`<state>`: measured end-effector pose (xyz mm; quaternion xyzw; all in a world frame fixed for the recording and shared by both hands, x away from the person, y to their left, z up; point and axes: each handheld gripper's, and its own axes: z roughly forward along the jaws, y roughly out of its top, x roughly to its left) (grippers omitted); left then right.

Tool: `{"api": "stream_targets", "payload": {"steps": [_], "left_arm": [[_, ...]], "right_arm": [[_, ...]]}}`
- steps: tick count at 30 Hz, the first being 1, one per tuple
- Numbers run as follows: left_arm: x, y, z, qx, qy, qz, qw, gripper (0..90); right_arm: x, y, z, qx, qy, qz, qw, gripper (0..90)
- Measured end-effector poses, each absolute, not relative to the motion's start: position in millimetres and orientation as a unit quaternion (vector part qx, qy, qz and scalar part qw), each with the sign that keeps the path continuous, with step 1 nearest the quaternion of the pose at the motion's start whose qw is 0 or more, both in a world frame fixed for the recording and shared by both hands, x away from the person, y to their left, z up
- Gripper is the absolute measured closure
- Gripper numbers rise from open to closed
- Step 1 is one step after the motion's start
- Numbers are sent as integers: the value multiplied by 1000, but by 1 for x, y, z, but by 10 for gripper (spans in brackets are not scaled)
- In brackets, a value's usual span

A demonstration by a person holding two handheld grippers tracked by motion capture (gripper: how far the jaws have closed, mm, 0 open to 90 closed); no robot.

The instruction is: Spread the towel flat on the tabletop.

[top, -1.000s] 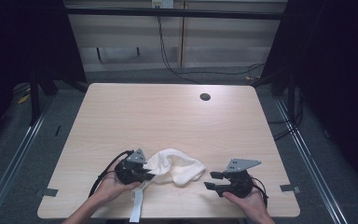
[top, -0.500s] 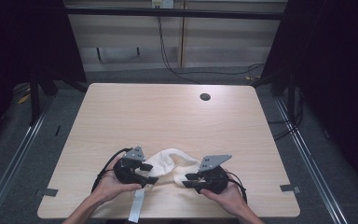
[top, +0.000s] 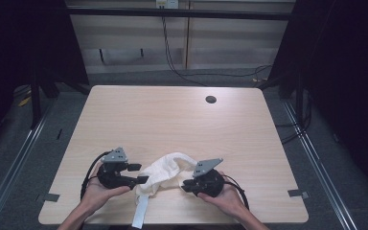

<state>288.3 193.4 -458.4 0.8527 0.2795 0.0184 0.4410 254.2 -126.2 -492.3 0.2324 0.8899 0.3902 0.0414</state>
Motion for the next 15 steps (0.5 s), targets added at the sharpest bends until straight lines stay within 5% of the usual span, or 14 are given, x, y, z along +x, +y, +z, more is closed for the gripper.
{"api": "stream_targets", "payload": {"steps": [8, 11, 15], "left_arm": [[289, 194, -465, 855, 288, 13, 431, 446], [286, 193, -464, 860, 279, 17, 427, 446], [284, 195, -462, 859, 274, 14, 433, 453]], "right_arm": [[251, -123, -500, 221, 895, 385, 49, 734], [250, -123, -500, 223, 896, 377, 72, 862], [252, -124, -500, 235, 892, 382, 62, 880]]}}
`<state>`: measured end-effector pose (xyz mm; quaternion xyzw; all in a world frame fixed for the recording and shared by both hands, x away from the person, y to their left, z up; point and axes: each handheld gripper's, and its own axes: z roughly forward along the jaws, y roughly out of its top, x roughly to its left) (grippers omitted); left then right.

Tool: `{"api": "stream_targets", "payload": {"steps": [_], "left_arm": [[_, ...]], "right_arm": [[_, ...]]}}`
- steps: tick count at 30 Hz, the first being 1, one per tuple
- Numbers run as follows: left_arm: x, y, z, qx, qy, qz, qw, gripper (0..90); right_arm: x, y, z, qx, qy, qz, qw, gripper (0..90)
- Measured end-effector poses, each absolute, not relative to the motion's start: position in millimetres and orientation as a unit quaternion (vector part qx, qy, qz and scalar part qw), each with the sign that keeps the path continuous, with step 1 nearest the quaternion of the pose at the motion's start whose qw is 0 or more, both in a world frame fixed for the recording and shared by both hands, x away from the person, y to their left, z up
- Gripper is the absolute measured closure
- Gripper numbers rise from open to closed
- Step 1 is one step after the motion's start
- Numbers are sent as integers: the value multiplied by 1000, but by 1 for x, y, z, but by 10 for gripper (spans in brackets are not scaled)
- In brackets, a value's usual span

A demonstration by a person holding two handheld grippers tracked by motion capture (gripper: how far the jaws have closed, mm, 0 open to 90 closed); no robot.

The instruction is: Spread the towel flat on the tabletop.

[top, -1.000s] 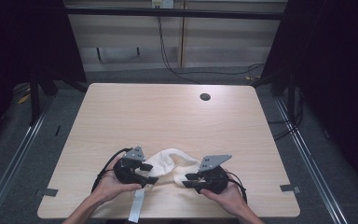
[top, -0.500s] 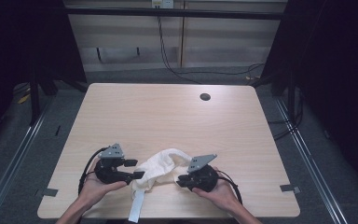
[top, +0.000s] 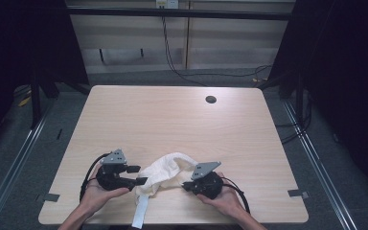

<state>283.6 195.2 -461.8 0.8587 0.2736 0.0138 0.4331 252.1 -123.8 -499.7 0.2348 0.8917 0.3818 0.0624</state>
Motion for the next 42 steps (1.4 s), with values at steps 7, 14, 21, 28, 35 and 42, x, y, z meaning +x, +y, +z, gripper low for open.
{"api": "stream_targets", "payload": {"steps": [7, 14, 21, 28, 35, 42], "left_arm": [[268, 197, -452, 862, 234, 20, 448, 663], [263, 187, -472, 892, 193, 15, 408, 609], [269, 181, -480, 892, 192, 10, 409, 543], [275, 177, -488, 900, 192, 32, 389, 519], [278, 174, -492, 906, 187, 28, 379, 604], [279, 186, -486, 894, 198, 29, 402, 812]], "right_arm": [[253, -132, -484, 246, 872, 420, 46, 881], [255, -155, -472, 270, 851, 446, 61, 880], [259, -160, -474, 279, 847, 448, 57, 879], [261, -158, -475, 285, 851, 438, 53, 879], [262, -157, -477, 286, 852, 435, 51, 877], [261, -159, -476, 288, 852, 435, 53, 876]]}}
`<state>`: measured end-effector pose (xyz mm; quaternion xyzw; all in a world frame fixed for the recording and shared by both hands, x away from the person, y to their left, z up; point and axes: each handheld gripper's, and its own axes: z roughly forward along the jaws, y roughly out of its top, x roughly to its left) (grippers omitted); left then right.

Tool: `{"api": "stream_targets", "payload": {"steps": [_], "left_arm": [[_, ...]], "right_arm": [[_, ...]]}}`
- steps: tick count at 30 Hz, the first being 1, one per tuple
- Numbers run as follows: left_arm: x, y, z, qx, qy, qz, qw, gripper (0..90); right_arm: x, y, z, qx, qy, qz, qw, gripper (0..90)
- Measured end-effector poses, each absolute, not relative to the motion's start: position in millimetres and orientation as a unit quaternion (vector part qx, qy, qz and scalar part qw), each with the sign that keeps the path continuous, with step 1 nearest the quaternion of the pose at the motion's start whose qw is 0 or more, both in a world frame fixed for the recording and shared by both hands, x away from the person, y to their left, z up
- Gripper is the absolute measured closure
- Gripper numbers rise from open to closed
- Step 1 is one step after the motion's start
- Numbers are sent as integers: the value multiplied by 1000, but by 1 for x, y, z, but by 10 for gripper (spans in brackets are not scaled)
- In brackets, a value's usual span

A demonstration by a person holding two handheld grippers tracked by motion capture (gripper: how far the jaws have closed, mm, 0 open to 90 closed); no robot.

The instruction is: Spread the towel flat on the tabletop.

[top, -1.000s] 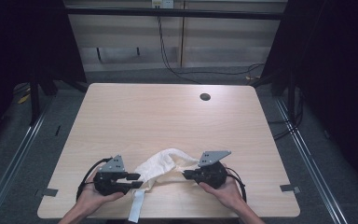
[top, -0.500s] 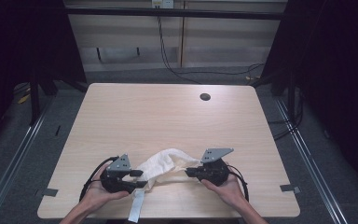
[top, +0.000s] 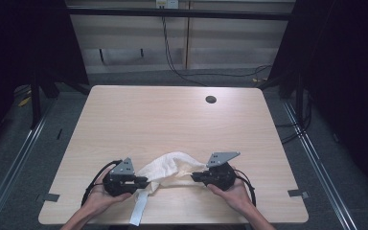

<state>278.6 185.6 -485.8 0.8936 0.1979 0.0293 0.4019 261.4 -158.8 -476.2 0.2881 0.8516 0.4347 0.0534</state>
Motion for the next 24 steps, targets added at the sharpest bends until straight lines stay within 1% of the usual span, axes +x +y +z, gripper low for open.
{"api": "stream_targets", "payload": {"steps": [3, 5, 6, 9, 13, 19, 24], "left_arm": [[281, 190, -485, 888, 205, 26, 411, 867], [281, 191, -484, 887, 208, 26, 410, 881], [284, 194, -482, 882, 213, 20, 420, 886], [286, 196, -479, 876, 223, 18, 428, 889], [289, 203, -472, 862, 227, 3, 453, 891], [292, 207, -466, 852, 232, 0, 469, 895], [296, 207, -459, 848, 238, 12, 473, 896]], "right_arm": [[262, -160, -476, 289, 850, 437, 53, 877], [262, -160, -476, 289, 850, 437, 54, 877], [263, -162, -475, 290, 848, 440, 53, 877], [263, -163, -473, 294, 846, 443, 52, 878], [263, -169, -468, 301, 836, 455, 50, 879], [264, -175, -458, 305, 822, 478, 52, 880], [268, -178, -450, 304, 817, 487, 53, 880]]}}
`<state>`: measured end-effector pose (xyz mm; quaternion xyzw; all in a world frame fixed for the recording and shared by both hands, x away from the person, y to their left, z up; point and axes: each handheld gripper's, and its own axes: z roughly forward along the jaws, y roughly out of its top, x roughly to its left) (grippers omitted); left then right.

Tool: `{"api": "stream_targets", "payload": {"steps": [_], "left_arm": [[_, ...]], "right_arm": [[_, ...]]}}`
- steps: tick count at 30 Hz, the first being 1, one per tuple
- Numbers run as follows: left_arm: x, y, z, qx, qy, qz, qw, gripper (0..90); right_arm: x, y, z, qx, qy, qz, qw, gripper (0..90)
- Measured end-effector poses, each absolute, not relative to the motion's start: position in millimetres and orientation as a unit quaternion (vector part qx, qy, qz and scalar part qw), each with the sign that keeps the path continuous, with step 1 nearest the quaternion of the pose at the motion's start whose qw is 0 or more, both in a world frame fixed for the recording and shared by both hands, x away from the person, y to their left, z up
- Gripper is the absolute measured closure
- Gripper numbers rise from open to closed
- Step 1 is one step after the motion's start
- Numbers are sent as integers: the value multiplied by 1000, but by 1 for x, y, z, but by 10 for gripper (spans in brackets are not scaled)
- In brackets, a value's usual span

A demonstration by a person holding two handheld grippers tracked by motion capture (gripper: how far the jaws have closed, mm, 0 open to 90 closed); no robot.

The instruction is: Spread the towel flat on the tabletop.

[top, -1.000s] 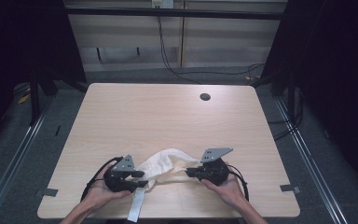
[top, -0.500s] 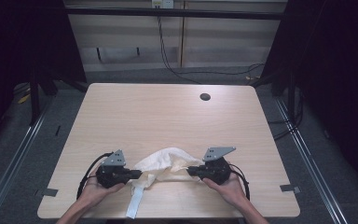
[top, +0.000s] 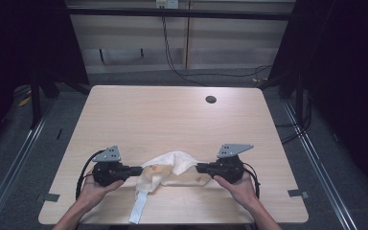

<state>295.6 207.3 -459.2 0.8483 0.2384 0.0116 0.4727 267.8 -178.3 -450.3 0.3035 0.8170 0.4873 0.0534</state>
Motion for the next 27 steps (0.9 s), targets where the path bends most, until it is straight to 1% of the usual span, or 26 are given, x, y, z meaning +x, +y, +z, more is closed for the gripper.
{"api": "stream_targets", "payload": {"steps": [4, 10, 14, 16, 21, 27], "left_arm": [[299, 209, -456, 839, 241, 1, 488, 896], [305, 207, -449, 831, 249, 6, 498, 896], [305, 205, -440, 828, 240, 6, 507, 896], [305, 206, -438, 825, 239, 4, 512, 896], [302, 216, -426, 816, 237, 9, 527, 895], [303, 222, -419, 810, 240, 16, 535, 895]], "right_arm": [[270, -183, -442, 308, 811, 494, 57, 880], [276, -192, -431, 307, 803, 507, 63, 881], [277, -198, -427, 312, 793, 520, 62, 881], [275, -202, -423, 315, 788, 525, 70, 881], [272, -215, -411, 322, 764, 553, 81, 881], [273, -216, -401, 317, 763, 557, 86, 881]]}}
